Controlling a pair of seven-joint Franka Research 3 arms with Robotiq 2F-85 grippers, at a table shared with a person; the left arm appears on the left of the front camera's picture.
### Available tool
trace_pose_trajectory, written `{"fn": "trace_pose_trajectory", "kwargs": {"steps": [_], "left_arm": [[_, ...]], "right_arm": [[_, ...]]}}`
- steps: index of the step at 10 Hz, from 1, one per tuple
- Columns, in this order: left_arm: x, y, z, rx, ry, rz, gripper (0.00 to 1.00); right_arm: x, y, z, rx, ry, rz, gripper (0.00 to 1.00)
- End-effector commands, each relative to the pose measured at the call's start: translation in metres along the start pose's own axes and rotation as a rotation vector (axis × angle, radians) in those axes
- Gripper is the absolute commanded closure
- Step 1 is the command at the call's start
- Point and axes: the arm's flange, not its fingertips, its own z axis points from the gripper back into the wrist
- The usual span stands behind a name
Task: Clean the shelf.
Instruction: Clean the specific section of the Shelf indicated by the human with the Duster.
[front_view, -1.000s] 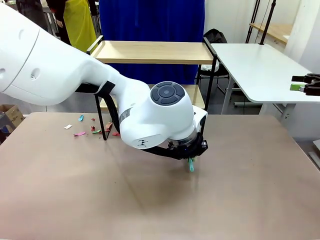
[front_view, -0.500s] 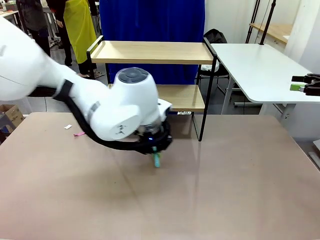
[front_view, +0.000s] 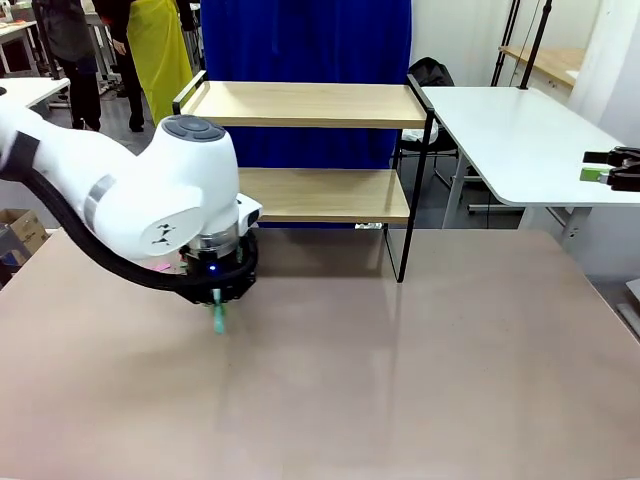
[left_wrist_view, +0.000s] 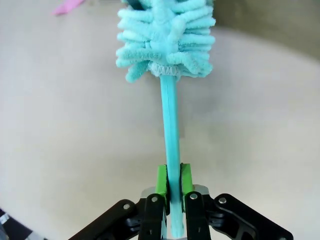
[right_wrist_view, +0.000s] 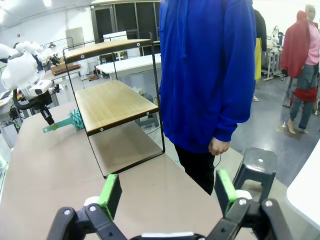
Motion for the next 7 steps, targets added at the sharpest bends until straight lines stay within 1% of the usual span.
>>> {"fn": "trace_pose_trajectory", "kwargs": {"steps": [1, 2, 3, 4, 5, 7], "left_arm": [[-0.01, 0.007, 0.016, 0.031, -0.053, -0.041, 0.87], [-0.014, 0.004, 0.023, -0.009, -0.066, -0.072, 0.87], [-0.002, 0.002, 0.008, 0.009, -0.022, -0.025, 0.87], [-0.002, 0.002, 0.008, 0.009, -0.022, -0.025, 0.87], [-0.008, -0.002, 0.02, 0.001, -0.047, -0.055, 0.87], [-0.013, 0.005, 0.044, -0.082, -0.071, -0.121, 0.87]], "right_arm": [[0.004, 0.002, -0.001, 0.003, -0.002, 0.006, 0.0], [0.004, 0.002, -0.001, 0.003, -0.002, 0.006, 0.0], [0.004, 0.002, -0.001, 0.003, -0.002, 0.006, 0.0], [0.004, 0.002, -0.001, 0.003, -0.002, 0.006, 0.0], [0.004, 0.002, -0.001, 0.003, -0.002, 0.006, 0.0], [0.004, 0.002, -0.001, 0.003, -0.002, 0.006, 0.0]]}}
